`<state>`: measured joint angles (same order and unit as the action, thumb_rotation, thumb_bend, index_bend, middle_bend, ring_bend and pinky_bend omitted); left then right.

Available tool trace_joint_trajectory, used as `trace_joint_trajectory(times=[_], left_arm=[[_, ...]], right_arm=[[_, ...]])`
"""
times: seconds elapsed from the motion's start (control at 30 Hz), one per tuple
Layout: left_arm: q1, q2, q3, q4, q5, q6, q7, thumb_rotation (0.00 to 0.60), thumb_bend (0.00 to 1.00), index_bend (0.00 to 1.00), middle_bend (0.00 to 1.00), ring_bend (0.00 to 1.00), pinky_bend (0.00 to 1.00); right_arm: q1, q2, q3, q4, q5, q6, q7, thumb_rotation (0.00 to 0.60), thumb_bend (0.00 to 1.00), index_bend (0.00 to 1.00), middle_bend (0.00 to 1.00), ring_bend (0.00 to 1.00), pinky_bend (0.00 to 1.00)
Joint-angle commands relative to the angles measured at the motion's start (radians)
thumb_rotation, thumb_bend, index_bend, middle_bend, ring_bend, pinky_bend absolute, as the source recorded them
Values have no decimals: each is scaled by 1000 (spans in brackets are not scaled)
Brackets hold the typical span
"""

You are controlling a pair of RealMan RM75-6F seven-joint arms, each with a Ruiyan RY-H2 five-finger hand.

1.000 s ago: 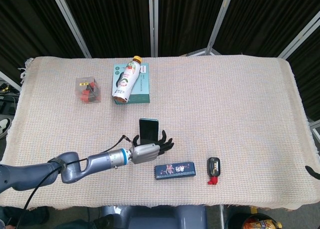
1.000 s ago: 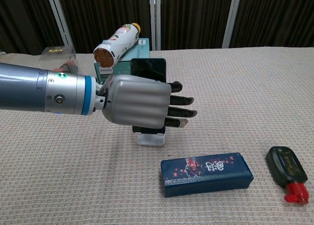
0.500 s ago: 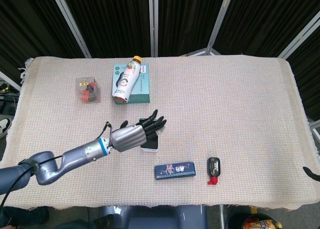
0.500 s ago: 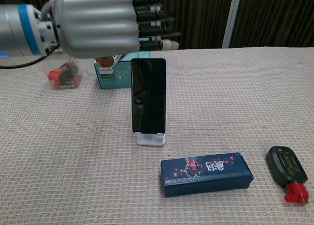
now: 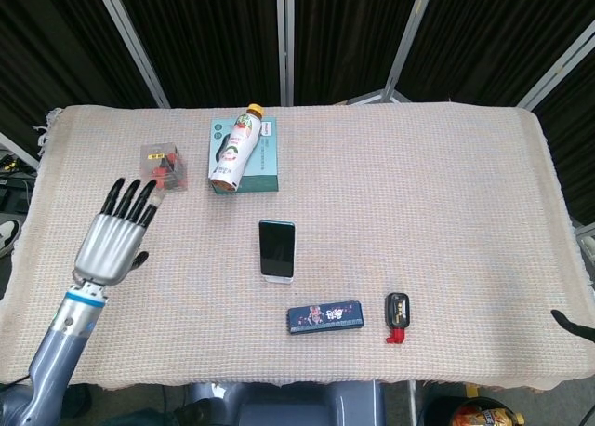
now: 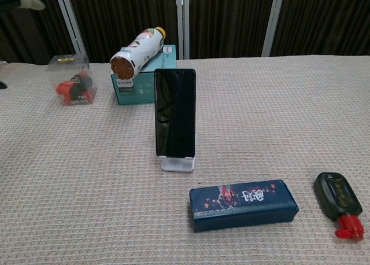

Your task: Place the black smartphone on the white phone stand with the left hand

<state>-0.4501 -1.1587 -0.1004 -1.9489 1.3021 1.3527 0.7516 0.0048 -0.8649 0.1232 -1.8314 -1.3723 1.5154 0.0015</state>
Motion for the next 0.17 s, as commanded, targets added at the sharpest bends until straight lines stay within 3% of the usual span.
trace_joint_trajectory(times=[0.03, 0.17], left_arm=[[91, 69, 69, -75, -46, 60, -49, 600, 0, 0, 0, 0, 0], [145, 76, 97, -32, -6, 95, -147, 600, 0, 0, 0, 0, 0]], right_arm=[[0, 0, -1, -1, -1, 0, -1, 600, 0, 0, 0, 0, 0], [-1, 1, -2, -1, -5, 4, 3, 600, 0, 0, 0, 0, 0]])
